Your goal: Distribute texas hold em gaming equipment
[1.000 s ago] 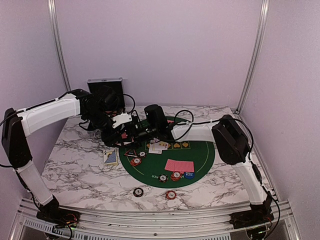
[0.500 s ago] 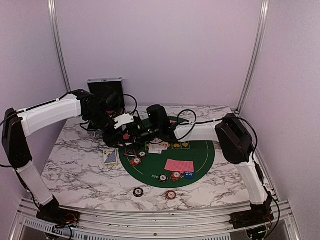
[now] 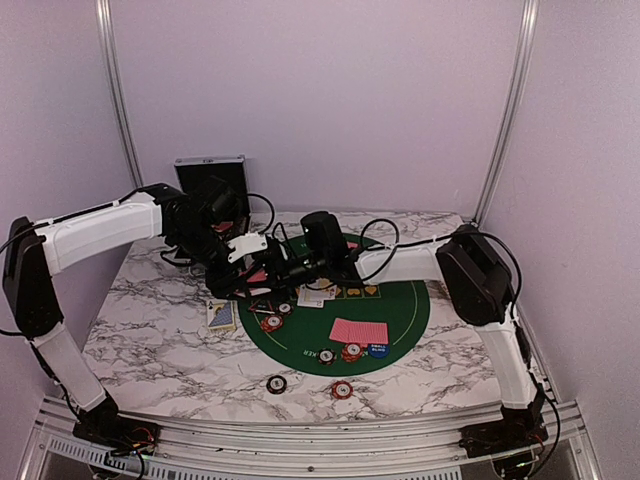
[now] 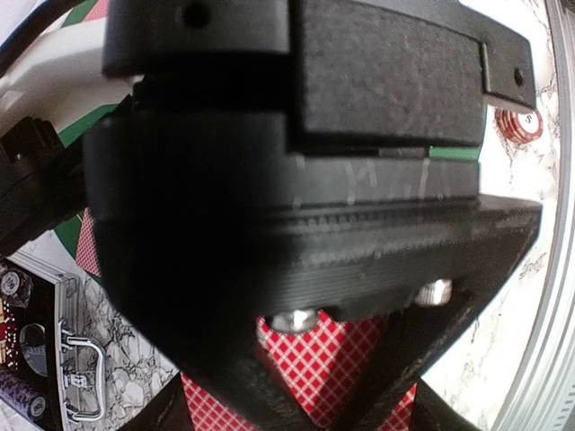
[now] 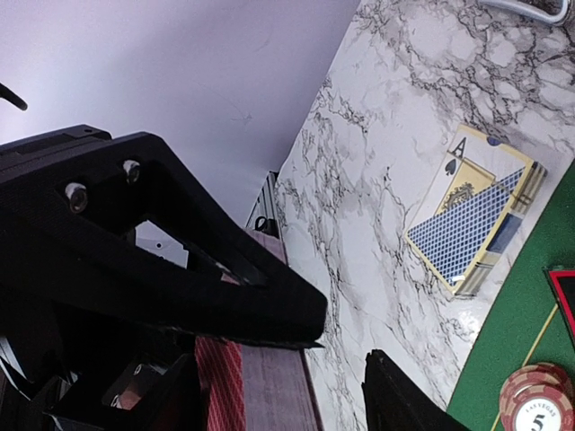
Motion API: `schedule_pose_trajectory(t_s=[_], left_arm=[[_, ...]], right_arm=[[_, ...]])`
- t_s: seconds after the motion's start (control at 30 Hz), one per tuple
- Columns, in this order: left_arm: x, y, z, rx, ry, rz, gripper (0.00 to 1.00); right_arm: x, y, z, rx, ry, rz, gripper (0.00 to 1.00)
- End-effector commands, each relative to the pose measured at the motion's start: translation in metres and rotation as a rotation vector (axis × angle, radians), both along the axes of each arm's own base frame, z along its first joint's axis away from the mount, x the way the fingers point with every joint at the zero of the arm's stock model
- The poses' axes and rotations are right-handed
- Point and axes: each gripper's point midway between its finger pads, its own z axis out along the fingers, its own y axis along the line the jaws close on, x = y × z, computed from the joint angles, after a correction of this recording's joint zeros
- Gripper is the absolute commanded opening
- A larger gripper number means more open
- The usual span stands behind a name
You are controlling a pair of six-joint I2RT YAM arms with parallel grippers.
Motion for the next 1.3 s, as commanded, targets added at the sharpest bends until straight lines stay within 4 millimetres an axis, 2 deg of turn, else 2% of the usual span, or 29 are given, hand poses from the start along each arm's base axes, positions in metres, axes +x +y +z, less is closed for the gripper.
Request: schedule_pose_trajectory(t_s=[0.0, 0.23, 0.67, 1.27], left_arm=[[0.004, 0.003, 0.03, -0.052, -0.088, -0.002, 0.0], [0.003, 0.008, 0.025, -0.025, -0.097, -0.004, 0.0], [0.001, 0.013, 0.016, 0.01, -0.097, -0.006, 0.0], [0.0, 0.016, 0.006, 0.033, -0.089, -0.011, 0.0]], right_arm=[[0.005, -0.014, -0.003, -0.05, 0.007, -0.021, 0.6], [0.002, -0.02, 0.001, -0.054, 0.013, -0.021, 0.53], [-0.002, -0.023, 0.031, 0.031, 0.015, -0.005, 0.54], [0.011, -0.041, 0.042, 0.02, -0.025, -0.039, 0.38]])
